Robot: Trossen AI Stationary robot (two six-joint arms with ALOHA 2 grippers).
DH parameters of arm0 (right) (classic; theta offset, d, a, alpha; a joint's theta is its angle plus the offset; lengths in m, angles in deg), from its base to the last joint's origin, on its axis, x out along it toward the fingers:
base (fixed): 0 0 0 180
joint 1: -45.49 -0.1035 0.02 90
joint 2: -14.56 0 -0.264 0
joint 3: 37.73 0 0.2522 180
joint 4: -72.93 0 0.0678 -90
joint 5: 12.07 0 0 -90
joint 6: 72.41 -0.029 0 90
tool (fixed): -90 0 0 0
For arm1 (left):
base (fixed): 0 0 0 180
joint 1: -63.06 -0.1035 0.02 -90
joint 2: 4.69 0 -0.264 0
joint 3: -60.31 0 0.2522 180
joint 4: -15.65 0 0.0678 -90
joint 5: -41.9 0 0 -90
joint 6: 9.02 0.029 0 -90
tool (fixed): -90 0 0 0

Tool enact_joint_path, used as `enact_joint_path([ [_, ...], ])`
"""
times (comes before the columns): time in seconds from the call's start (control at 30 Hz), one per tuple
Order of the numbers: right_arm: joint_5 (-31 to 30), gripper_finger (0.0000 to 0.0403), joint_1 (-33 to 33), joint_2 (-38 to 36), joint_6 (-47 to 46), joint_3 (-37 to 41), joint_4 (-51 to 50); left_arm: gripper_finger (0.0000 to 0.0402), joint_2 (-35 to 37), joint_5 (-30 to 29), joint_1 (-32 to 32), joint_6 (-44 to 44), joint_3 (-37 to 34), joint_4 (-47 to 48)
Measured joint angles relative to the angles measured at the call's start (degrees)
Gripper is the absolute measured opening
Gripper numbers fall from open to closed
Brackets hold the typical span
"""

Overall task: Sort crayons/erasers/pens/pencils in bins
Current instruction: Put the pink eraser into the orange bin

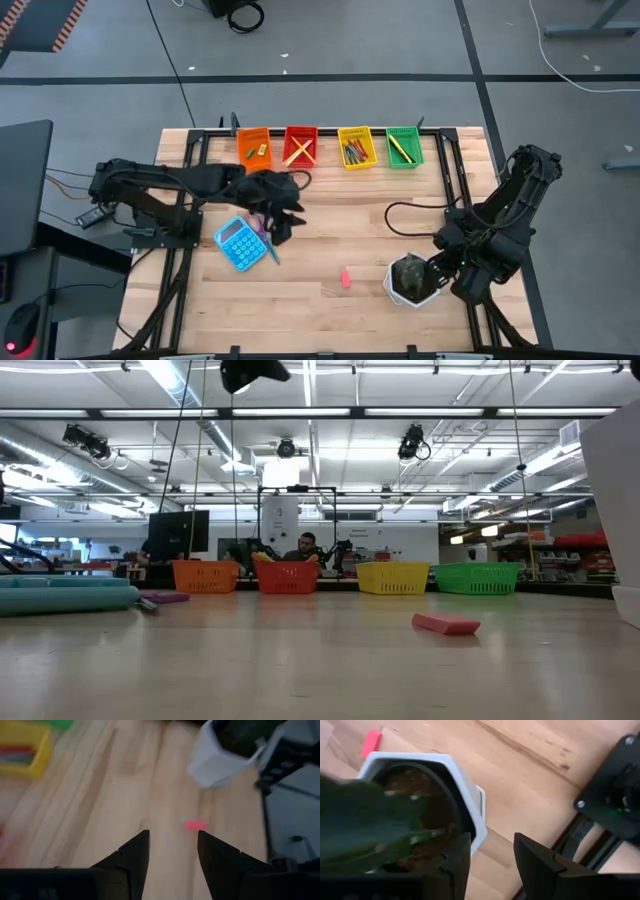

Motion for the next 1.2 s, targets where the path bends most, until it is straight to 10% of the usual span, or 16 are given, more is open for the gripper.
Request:
enact_joint_path([
  [0.93,4.28,0.0157,-2.23,-6.68,8.95,-14.31,-6.71,0.0203,-22.84,0.10,11.95,33.49,1.03,-20.70],
  [1.2,-8.79,0.0157,1.17,-11.32,10.27,-14.31,-6.71,0.0235,-23.25,0.36,8.58,33.85,1.63,-20.33],
])
